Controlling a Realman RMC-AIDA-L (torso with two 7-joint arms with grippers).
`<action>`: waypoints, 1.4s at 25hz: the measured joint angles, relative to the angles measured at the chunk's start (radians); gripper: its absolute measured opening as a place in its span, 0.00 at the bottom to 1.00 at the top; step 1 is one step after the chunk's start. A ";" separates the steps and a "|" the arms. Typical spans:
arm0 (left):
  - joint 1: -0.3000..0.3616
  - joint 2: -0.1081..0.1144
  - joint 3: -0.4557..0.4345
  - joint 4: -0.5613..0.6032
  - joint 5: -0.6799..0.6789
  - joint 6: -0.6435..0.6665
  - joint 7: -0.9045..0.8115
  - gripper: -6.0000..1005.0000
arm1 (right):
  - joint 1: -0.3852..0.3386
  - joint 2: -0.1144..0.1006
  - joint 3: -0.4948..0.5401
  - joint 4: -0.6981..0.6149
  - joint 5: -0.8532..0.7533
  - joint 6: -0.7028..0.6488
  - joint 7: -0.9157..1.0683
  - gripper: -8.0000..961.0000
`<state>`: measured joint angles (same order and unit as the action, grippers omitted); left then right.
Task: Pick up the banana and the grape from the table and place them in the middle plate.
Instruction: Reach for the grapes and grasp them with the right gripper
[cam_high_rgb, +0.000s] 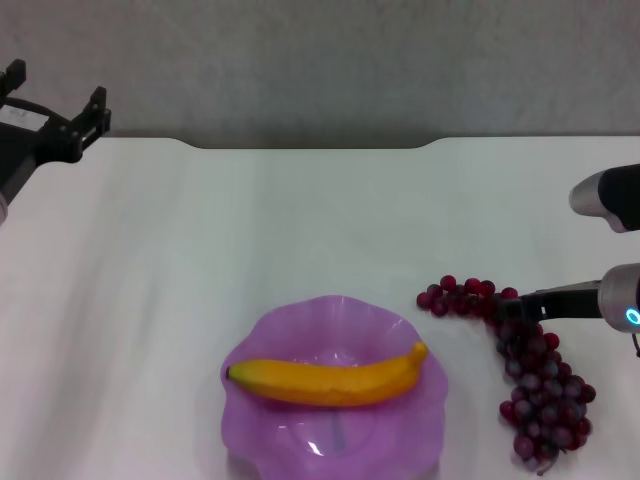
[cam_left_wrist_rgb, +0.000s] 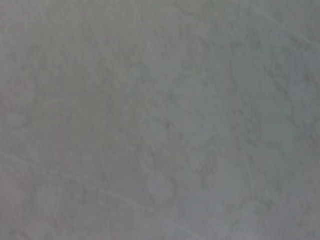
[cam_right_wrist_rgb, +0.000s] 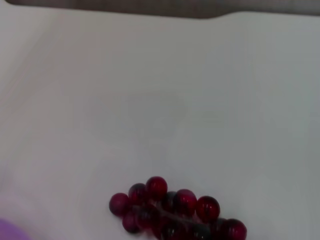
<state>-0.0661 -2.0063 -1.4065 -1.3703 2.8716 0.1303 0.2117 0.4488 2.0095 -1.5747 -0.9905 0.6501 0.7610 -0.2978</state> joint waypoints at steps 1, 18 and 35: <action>-0.001 0.000 0.000 0.000 0.000 0.000 0.000 0.88 | 0.014 0.000 0.001 0.027 0.000 -0.005 0.000 0.63; -0.021 0.000 0.007 0.001 0.000 -0.027 0.020 0.88 | 0.093 -0.002 -0.002 0.178 -0.001 -0.071 -0.004 0.50; -0.023 0.000 0.012 0.000 0.000 -0.028 0.021 0.88 | 0.122 0.000 -0.007 0.225 -0.002 -0.085 -0.003 0.36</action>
<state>-0.0890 -2.0063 -1.3947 -1.3698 2.8716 0.1027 0.2332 0.5706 2.0095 -1.5815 -0.7652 0.6480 0.6756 -0.3009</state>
